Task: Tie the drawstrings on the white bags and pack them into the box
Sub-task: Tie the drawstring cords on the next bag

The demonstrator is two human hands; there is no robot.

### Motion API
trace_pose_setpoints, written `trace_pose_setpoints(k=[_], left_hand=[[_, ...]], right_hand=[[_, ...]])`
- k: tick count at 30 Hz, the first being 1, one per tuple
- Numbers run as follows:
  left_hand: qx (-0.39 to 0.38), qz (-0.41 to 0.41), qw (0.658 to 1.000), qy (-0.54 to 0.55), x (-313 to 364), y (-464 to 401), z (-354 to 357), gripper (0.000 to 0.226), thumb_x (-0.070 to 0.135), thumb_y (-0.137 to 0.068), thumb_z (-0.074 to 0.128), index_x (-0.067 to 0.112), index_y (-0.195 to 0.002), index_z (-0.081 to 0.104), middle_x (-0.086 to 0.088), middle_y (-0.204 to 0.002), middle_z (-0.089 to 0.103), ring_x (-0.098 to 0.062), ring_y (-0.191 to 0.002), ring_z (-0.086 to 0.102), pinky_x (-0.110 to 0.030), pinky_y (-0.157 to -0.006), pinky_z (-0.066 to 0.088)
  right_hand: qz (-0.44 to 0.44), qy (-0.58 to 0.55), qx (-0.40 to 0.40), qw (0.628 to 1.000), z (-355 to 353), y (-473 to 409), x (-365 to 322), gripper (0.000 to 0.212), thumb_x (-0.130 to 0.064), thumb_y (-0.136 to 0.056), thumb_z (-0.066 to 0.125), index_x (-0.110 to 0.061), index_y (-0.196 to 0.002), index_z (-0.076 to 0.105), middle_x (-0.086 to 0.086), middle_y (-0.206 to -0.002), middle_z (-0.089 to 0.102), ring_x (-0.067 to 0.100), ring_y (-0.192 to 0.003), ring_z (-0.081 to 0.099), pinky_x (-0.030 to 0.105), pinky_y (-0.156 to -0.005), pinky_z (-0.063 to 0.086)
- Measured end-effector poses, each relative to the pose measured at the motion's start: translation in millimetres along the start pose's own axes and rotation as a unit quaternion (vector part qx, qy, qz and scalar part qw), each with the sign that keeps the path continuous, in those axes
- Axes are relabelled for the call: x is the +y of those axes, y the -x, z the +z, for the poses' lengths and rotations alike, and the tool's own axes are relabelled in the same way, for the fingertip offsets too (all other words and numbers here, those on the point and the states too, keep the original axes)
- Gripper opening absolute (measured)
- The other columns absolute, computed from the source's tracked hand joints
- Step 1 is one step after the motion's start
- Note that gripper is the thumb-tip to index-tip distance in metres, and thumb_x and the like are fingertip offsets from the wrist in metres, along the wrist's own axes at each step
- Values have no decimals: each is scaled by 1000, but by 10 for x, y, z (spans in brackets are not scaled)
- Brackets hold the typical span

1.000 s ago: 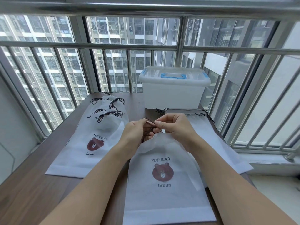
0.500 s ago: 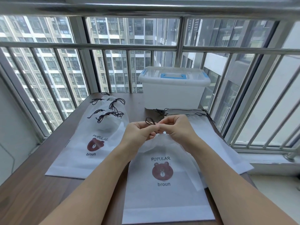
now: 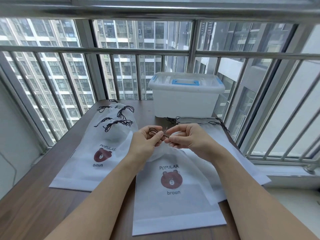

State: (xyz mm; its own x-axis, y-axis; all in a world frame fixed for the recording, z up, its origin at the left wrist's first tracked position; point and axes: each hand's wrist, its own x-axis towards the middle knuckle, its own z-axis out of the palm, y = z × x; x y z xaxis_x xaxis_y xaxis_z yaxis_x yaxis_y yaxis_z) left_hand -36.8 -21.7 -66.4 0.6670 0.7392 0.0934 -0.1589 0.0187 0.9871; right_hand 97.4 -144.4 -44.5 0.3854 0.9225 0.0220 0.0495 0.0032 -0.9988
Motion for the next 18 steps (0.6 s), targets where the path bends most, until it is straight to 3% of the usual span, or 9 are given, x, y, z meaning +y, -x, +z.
trace_pose_setpoints(k=[2,5,9,14,18], left_hand=[[-2,-6,1000,11,-2,4,2,15,0,-91,66,3,-105,67,-5,-72,67,-5,-57,62,-14,-61,52],[-2,-24,999,30,11,10,3,5,0,-90,67,2,-95,69,-3,-68,71,-5,-53,60,-13,-58,51],[25,-33,998,37,5,-1,1,3,3,-90,68,2,-88,71,-4,-68,71,-4,-51,58,-13,-56,51],[34,-38,998,41,1,-15,5,7,7,-90,70,4,-84,73,-5,-71,71,-6,-54,59,-14,-57,50],[25,-48,997,56,9,-3,35,10,7,-91,68,2,-82,72,-5,-67,69,-6,-51,56,-13,-54,48]], right_hand=[[6,6,29,1000,39,4,-10,22,2,-87,74,9,-106,66,23,-88,75,22,-72,72,26,-68,59],[-9,24,72,997,60,-13,-20,18,0,-82,79,10,-91,68,21,-71,70,22,-56,65,27,-57,58],[-15,70,78,994,11,-13,-11,15,-11,-85,78,3,-81,72,7,-58,59,14,-48,47,21,-46,38],[-16,-42,1,999,-33,-20,-18,18,5,-94,61,5,-109,71,14,-87,73,13,-66,63,19,-65,53],[-23,23,10,999,18,-22,-3,11,1,-90,70,6,-100,72,20,-86,74,18,-66,66,22,-61,52]])
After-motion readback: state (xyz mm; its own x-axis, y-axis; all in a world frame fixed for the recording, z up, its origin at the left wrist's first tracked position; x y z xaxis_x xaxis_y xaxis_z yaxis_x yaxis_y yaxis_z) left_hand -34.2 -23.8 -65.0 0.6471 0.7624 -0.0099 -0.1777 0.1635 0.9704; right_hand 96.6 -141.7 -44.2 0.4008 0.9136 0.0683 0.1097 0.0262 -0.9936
